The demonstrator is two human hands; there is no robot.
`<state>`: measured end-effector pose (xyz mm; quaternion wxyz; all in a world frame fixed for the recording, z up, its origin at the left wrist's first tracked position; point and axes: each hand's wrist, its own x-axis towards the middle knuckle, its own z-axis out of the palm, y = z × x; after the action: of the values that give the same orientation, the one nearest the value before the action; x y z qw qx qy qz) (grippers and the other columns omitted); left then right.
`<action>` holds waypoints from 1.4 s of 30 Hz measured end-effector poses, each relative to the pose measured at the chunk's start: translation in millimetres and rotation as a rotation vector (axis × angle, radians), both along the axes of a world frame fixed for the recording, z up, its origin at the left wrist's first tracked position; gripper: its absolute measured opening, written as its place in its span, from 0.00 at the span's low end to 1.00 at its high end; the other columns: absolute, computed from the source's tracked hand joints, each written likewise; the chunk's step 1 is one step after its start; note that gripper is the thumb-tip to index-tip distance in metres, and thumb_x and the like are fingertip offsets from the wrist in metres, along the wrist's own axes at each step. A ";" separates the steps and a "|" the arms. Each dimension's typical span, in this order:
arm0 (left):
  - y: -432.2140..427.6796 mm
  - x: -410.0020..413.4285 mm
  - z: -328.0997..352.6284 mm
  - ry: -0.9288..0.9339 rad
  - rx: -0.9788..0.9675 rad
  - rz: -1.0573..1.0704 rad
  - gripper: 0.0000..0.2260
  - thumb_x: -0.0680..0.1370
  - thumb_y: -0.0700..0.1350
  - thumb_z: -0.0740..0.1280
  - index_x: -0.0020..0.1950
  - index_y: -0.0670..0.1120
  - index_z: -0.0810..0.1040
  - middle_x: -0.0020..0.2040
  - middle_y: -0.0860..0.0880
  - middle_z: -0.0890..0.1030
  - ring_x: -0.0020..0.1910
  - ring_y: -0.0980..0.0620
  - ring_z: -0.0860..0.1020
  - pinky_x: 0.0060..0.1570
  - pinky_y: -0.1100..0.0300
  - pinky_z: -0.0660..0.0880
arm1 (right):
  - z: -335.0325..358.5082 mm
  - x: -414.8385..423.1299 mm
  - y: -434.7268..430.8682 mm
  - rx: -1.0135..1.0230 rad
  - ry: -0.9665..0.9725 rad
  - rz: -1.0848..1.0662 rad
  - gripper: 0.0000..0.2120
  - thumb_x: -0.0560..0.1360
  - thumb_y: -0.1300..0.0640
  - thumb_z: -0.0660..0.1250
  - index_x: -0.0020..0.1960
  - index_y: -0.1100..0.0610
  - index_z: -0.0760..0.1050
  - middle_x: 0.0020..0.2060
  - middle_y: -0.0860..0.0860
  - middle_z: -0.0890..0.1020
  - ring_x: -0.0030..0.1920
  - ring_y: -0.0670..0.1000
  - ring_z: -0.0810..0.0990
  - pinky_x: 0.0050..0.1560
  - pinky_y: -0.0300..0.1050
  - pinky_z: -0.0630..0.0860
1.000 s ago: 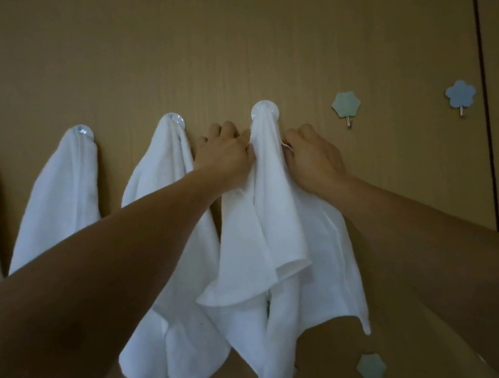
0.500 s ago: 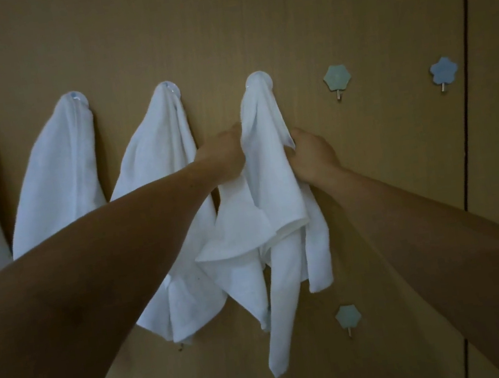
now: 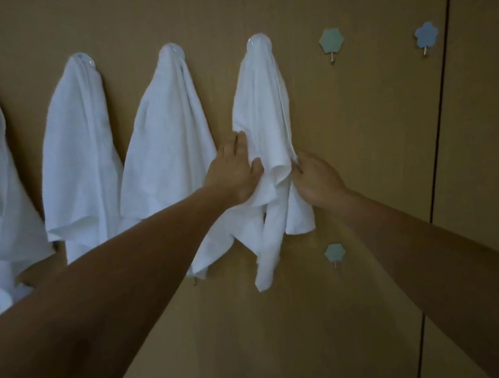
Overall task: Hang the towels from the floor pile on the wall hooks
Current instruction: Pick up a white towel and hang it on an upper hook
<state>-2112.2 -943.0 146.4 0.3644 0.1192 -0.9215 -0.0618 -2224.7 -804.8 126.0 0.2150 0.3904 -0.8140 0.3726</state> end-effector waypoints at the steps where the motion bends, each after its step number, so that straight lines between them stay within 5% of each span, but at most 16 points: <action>1: 2.9 7.5 -8.3 0.006 -0.003 -0.008 0.30 0.82 0.54 0.52 0.78 0.41 0.46 0.79 0.42 0.48 0.77 0.44 0.50 0.75 0.50 0.53 | -7.9 6.5 4.6 -0.003 -0.014 0.003 0.26 0.81 0.43 0.48 0.70 0.58 0.67 0.65 0.57 0.75 0.62 0.58 0.75 0.63 0.55 0.72; 8: 25.8 53.8 -70.7 -0.049 0.051 0.010 0.30 0.82 0.55 0.53 0.78 0.42 0.47 0.79 0.44 0.50 0.77 0.45 0.50 0.75 0.49 0.54 | -65.8 45.1 39.1 0.068 -0.053 0.023 0.23 0.80 0.42 0.50 0.62 0.58 0.69 0.57 0.57 0.76 0.56 0.58 0.77 0.54 0.52 0.74; 12: 45.9 76.7 -115.1 -0.173 0.161 0.056 0.31 0.81 0.56 0.54 0.78 0.43 0.46 0.79 0.45 0.49 0.77 0.46 0.49 0.74 0.48 0.53 | -100.6 71.6 60.5 0.176 -0.139 0.039 0.28 0.81 0.42 0.49 0.76 0.57 0.58 0.73 0.56 0.65 0.72 0.57 0.65 0.68 0.54 0.64; 22: 63.1 137.7 -226.8 -0.419 0.306 0.185 0.31 0.81 0.56 0.54 0.78 0.42 0.50 0.78 0.42 0.51 0.77 0.43 0.52 0.74 0.52 0.51 | -207.2 113.4 73.3 0.334 -0.244 0.176 0.23 0.80 0.43 0.51 0.69 0.53 0.68 0.66 0.56 0.70 0.66 0.56 0.71 0.66 0.52 0.68; 26: 46.0 155.2 -276.8 -0.486 0.379 0.199 0.31 0.81 0.56 0.54 0.78 0.42 0.51 0.78 0.42 0.53 0.76 0.42 0.54 0.74 0.53 0.52 | -250.5 129.1 51.7 0.470 -0.246 0.174 0.27 0.81 0.44 0.53 0.73 0.60 0.63 0.71 0.60 0.66 0.71 0.58 0.66 0.71 0.50 0.63; 38: -90.8 234.2 -487.3 -0.823 0.613 0.240 0.30 0.81 0.57 0.55 0.77 0.42 0.54 0.77 0.42 0.55 0.75 0.40 0.57 0.73 0.51 0.56 | -444.6 211.3 -92.8 0.770 -0.518 0.301 0.30 0.81 0.43 0.52 0.77 0.59 0.56 0.75 0.59 0.60 0.73 0.60 0.61 0.72 0.55 0.61; 42: -130.6 270.6 -571.1 -0.897 0.697 0.278 0.28 0.81 0.55 0.56 0.77 0.42 0.57 0.76 0.41 0.58 0.74 0.40 0.59 0.72 0.49 0.58 | -534.5 235.0 -131.9 0.863 -0.629 0.341 0.26 0.81 0.41 0.51 0.71 0.57 0.63 0.69 0.59 0.67 0.68 0.60 0.67 0.67 0.54 0.65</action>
<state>-1841.6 -1073.6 -424.7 -0.1173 0.3663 -0.8868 -0.2562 -1989.7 -936.7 -408.5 -0.2807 0.4390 -0.8430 0.1336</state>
